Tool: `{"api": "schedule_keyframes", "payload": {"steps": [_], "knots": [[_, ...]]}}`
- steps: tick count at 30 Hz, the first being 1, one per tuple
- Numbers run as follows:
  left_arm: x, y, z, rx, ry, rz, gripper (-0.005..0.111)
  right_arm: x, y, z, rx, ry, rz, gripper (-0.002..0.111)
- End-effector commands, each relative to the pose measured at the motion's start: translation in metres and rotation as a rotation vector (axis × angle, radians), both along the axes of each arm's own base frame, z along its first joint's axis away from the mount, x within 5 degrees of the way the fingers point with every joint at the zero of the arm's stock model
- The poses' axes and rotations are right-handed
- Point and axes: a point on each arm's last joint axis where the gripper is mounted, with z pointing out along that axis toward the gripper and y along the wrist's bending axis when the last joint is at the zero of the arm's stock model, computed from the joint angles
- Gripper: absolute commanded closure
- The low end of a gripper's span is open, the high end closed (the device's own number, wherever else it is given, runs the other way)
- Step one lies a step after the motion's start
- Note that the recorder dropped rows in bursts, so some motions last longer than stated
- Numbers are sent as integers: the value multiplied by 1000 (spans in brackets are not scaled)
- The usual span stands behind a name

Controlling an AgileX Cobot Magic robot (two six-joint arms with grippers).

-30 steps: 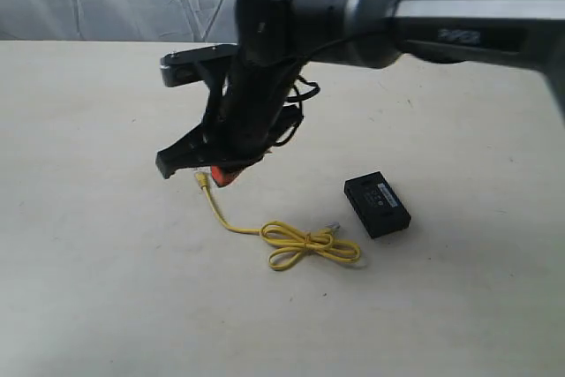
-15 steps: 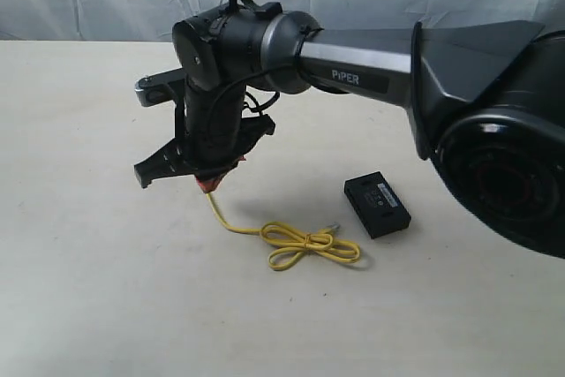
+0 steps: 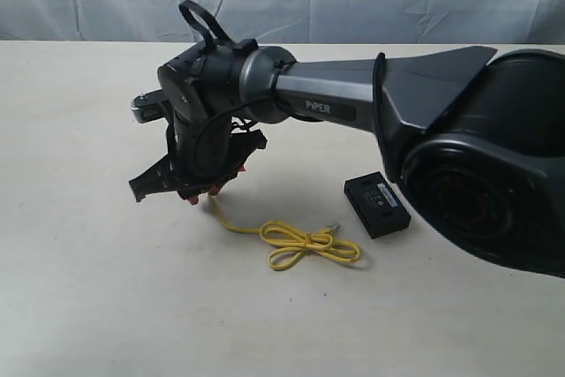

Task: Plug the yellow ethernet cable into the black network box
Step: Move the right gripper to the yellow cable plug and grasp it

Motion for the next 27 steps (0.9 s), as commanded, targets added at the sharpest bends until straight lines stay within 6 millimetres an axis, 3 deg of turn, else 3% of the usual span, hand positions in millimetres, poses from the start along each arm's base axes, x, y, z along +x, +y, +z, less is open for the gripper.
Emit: {"api": "schedule_keyframes", "payload": {"steps": [1, 4, 10, 16, 21, 27], "knots": [[0, 0, 0, -7, -13, 0, 107, 3, -1, -3, -19, -16, -12, 77], [0, 0, 0, -7, -13, 0, 107, 3, -2, -7, -34, -17, -12, 77], [0, 0, 0, -7, -13, 0, 107, 2, -4, -11, -59, 2, -13, 109], [0, 0, 0, -7, -13, 0, 107, 1, -5, -15, -76, 16, -14, 109], [0, 0, 0, -7, -13, 0, 107, 0, -10, 22, -54, -10, -5, 109], [0, 0, 0, -7, -13, 0, 107, -2, -35, 76, -54, -32, 43, 109]]}}
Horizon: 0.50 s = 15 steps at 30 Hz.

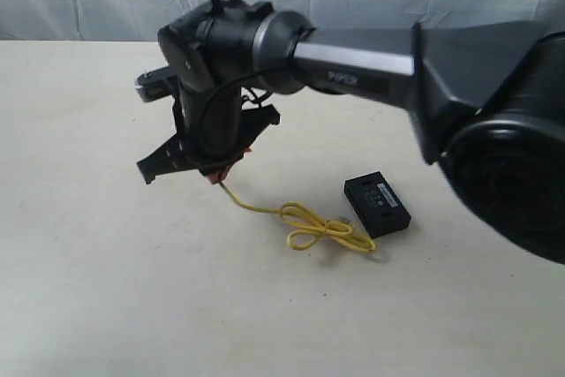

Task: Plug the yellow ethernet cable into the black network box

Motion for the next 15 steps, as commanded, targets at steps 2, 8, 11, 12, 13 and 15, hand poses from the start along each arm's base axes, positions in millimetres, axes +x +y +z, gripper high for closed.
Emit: {"api": "schedule_keyframes", "payload": {"steps": [2, 8, 11, 12, 13, 15], "knots": [[0, 0, 0, -7, -13, 0, 107, -5, -33, 44, 7, -20, 29, 109], [0, 0, 0, -7, -13, 0, 107, -18, -94, 57, 60, -16, -39, 109], [0, 0, 0, -7, -13, 0, 107, -21, -129, 59, 87, -37, -95, 109], [0, 0, 0, -7, -13, 0, 107, -21, -140, 59, 93, -47, -119, 109], [0, 0, 0, -7, -13, 0, 107, -21, -149, 59, 96, -52, -135, 109], [0, 0, 0, -7, -13, 0, 107, -24, -167, 58, 90, -54, -163, 109]]}}
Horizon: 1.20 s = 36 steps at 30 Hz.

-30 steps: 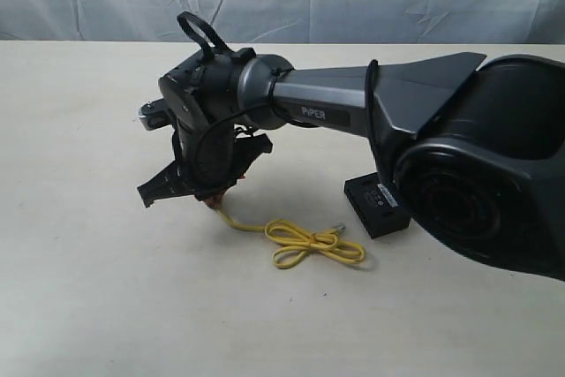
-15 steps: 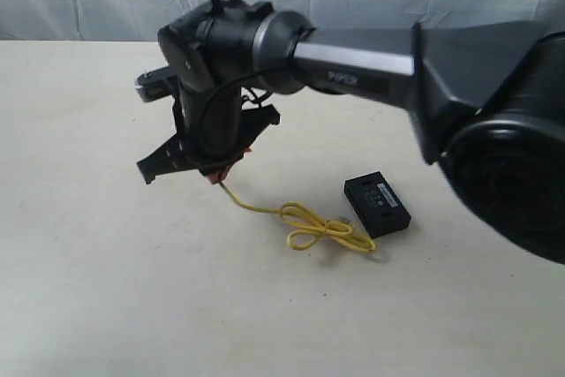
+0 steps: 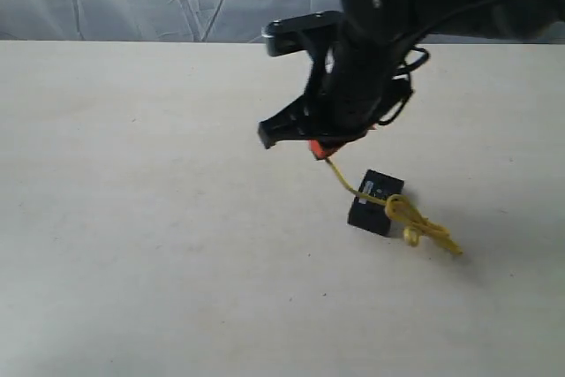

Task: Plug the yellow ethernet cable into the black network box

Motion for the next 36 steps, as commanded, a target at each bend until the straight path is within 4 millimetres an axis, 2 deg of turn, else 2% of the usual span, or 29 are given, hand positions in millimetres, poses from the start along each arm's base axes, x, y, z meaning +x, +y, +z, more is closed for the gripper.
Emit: {"api": "schedule_keyframes", "payload": {"steps": [1, 5, 11, 16, 18, 21, 23, 29, 31, 32, 33, 36], "knots": [[0, 0, 0, -7, -13, 0, 107, -5, -37, 2, 5, -24, -48, 109], [0, 0, 0, -7, -13, 0, 107, -10, -47, -9, -41, -19, -30, 109], [0, 0, 0, -5, -13, -1, 107, -12, -48, -42, -50, -14, -32, 109], [0, 0, 0, -3, -14, -1, 107, -8, -54, -42, -29, -13, -98, 109], [0, 0, 1, 21, -22, 1, 107, -3, -64, -43, -36, -2, -132, 109], [0, 1, 1, 53, -28, 3, 107, 7, -98, -46, -66, 48, -235, 109], [0, 1, 1, 77, -28, 5, 107, 7, -109, -52, -81, 59, -254, 109], [0, 2, 2, 93, -32, 5, 107, 17, -107, -86, -74, 51, -253, 109], [1, 0, 7, 13, -90, -2, 107, 20, -106, -93, -69, 40, -247, 109], [1, -2, 9, -130, -117, -7, 107, 23, -105, -97, -65, 26, -232, 109], [1, -2, 10, -175, -123, -8, 107, 24, -104, -98, -61, 17, -229, 109], [1, -2, 11, -198, -137, -7, 107, 26, -103, -104, -60, 10, -206, 109]]}}
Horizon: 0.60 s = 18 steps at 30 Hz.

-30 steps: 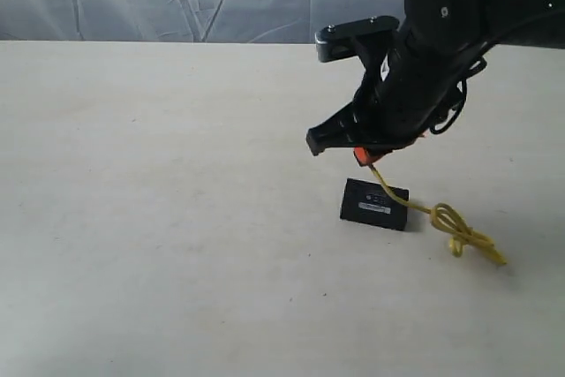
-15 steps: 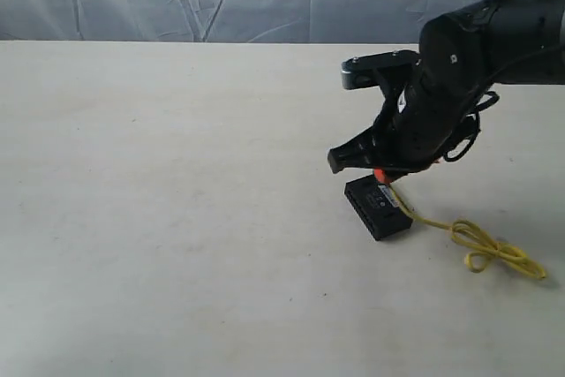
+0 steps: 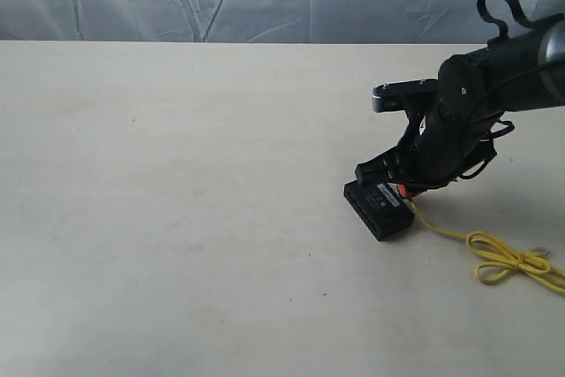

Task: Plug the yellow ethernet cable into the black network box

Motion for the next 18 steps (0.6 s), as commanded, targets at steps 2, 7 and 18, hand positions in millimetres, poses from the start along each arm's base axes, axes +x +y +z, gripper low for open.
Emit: {"api": "schedule_keyframes", "payload": {"steps": [2, 7, 18], "knots": [[0, 0, 3, -96, -52, 1, 107, 6, 0, -5, 0, -40, 45, 109], [0, 1, 9, -148, -120, 9, 107, 8, 2, -4, 19, -65, 40, 109], [5, -2, 18, -141, 35, -17, 107, -1, 29, -8, 65, -70, 115, 109]]}}
